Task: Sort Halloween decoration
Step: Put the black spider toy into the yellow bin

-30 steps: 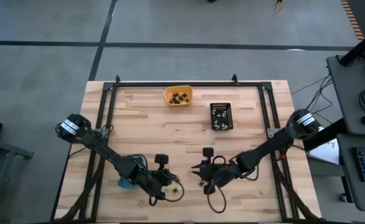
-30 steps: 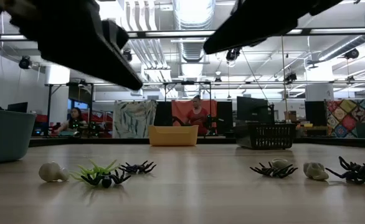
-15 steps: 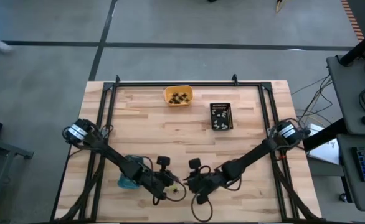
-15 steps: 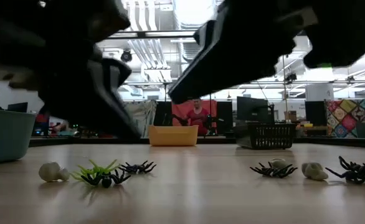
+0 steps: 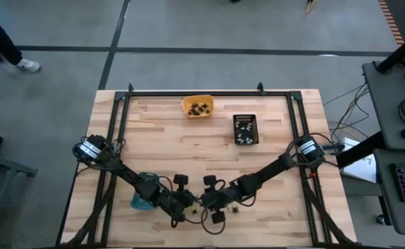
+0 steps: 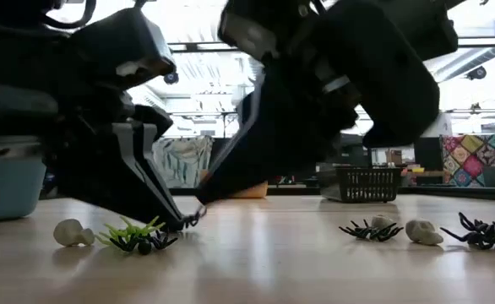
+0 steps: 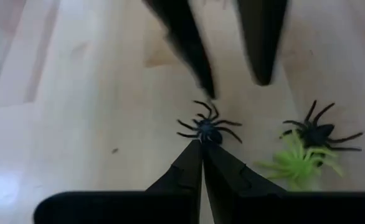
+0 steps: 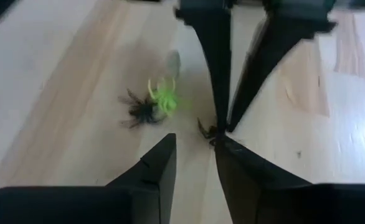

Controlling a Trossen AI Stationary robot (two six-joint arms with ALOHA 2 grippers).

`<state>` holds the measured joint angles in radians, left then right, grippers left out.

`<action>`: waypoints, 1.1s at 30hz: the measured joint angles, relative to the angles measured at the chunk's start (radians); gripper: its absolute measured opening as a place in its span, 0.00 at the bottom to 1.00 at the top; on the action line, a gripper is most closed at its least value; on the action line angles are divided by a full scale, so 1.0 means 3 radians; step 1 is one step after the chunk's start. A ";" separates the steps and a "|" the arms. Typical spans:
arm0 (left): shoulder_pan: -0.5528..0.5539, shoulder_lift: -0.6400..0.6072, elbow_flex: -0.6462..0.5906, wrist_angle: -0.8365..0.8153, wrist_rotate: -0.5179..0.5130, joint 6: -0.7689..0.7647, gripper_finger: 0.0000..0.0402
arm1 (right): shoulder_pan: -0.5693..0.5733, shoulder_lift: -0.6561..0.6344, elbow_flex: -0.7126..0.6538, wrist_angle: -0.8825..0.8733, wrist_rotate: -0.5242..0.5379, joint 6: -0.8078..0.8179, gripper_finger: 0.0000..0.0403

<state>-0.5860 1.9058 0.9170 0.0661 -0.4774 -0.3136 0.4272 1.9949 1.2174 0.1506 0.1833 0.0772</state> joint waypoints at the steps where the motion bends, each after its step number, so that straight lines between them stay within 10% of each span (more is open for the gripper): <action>1: -0.0001 0.0010 0.0004 0.0012 0.0000 -0.0009 0.00 | -0.0010 0.0000 -0.0007 -0.0024 -0.0001 0.0000 0.27; 33: 0.0013 0.0038 0.0010 0.0049 0.0050 -0.0058 0.00 | -0.0101 0.0257 0.0025 0.0150 0.0388 -0.0435 0.22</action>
<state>-0.5819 1.9171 0.9199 0.0807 -0.4625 -0.3309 0.3969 2.0720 1.2247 0.1957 0.2996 -0.0532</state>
